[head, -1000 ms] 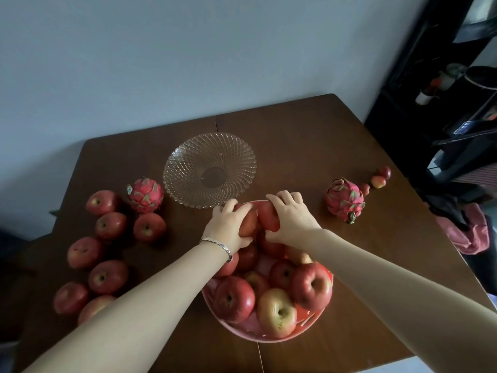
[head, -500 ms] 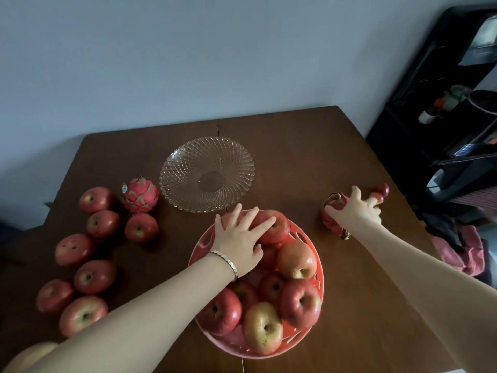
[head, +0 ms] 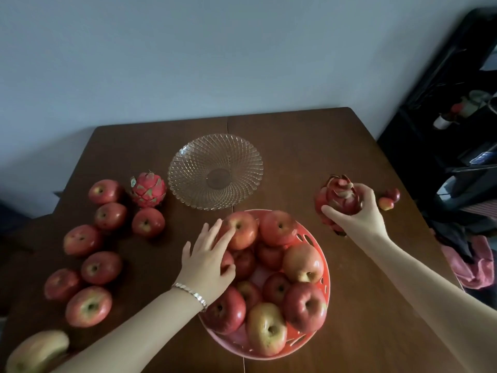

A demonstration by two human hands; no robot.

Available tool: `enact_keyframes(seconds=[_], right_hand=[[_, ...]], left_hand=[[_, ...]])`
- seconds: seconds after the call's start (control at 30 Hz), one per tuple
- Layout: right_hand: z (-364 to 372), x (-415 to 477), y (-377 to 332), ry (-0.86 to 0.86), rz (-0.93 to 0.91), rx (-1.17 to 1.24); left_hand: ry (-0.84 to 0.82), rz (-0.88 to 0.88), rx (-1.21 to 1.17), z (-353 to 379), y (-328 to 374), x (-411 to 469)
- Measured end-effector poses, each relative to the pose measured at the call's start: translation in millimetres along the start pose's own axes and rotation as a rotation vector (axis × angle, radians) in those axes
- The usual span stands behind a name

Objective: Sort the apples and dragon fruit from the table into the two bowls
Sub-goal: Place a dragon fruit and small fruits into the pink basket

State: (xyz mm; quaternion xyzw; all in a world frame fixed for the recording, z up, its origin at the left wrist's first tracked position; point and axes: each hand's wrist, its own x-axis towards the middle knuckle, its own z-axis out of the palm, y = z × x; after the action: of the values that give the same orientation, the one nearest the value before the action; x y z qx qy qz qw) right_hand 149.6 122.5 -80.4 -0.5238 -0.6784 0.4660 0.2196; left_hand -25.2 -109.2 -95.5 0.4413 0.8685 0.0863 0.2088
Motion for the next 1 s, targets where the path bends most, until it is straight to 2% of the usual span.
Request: enact_keyframes(seconds=[0.07,0.13,0.27,0.4,0.47,0.57,0.67,0.73,0.8,0.83,0.93,1.0], right_hand=[[2,-34,-32,-0.143,-0.172,0.042],[13,-63,-50,-0.268,-0.315,-0.022],[53,-91,-39,-0.446,-0.502,-0.446],[73,-97,-26,-0.561,-0.559,-0.880],[78,-98,-23,-0.605,-0.572,-0.990],[83,-100,-23,-0.600,-0.548,-1.018],[82,-103,-24,-0.576,-0.496,-0.898],[76,-101,-28,-0.579,-0.436,-0.810],[68,-96,-30,-0.585,-0.398,-0.773],[64,-93,-30,-0.588,-0.393,-0.761],[56,-90,-28,-0.594,-0.386,-0.714],[55,-89,-28,-0.598,-0.363,-0.687]], left_hand=[[-0.029,0.008,-0.007,3,-7,-9],[-0.041,0.009,-0.053,6,-10,-13],[-0.012,0.021,-0.132,8,-12,-15],[-0.012,0.037,-0.184,9,-15,-17],[-0.029,0.037,-0.187,9,-14,-18],[-0.039,0.030,-0.160,10,-13,-18],[-0.054,0.018,-0.147,6,-11,-18],[0.015,-0.010,-0.166,0,-6,-20],[0.154,-0.043,-0.168,-9,1,-27],[0.151,-0.060,-0.142,-14,4,-32],[-0.144,-0.163,-0.020,-22,11,-50],[-0.237,-0.195,0.028,-17,13,-59]])
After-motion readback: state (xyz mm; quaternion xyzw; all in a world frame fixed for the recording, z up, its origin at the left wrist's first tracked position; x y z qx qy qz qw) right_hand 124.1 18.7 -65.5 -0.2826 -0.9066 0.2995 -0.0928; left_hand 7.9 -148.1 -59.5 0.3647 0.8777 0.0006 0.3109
